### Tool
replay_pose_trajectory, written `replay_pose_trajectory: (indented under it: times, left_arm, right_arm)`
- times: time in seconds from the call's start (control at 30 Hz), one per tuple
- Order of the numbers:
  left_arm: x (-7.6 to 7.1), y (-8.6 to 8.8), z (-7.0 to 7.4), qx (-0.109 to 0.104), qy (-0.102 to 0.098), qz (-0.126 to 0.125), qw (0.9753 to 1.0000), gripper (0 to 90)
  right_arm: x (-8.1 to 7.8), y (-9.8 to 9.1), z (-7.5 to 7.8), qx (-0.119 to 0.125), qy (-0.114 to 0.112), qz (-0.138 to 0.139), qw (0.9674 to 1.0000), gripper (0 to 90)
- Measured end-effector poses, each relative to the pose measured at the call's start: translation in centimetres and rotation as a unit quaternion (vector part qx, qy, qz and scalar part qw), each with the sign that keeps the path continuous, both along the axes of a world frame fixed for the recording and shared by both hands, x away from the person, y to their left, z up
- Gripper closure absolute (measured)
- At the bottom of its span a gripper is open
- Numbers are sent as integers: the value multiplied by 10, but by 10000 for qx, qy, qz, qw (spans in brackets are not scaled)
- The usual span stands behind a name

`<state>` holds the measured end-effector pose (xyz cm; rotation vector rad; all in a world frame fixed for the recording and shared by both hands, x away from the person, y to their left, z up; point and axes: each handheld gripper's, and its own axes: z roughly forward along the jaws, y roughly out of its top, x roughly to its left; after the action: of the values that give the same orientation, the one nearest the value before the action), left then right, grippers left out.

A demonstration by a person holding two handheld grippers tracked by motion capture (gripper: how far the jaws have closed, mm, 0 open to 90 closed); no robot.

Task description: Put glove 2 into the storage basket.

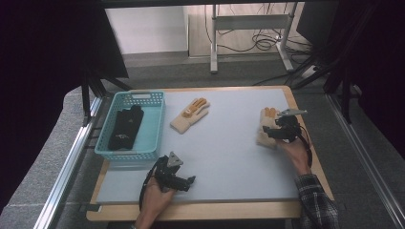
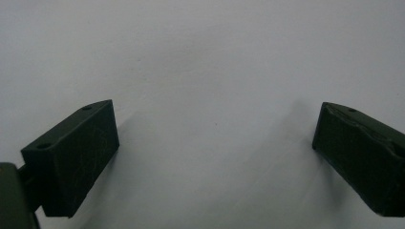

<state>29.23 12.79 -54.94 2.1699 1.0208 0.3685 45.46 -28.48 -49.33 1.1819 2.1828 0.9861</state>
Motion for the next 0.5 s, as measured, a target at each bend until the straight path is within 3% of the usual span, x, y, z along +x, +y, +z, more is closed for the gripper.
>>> replay_pose_trajectory:
  times: [0.27,0.37,0.5]
  left_arm:
    - [0,0,0,2,1,-1,10000,21]
    - [0,0,0,-1,0,0,10000,21]
    - [0,0,0,-1,-1,0,10000,21]
  right_arm:
    - [22,2,-21,-188,173,-59,9997,254]
    - [26,3,-27,-143,198,-66,9997,257]
    - [25,3,-29,27,317,-75,9995,386]
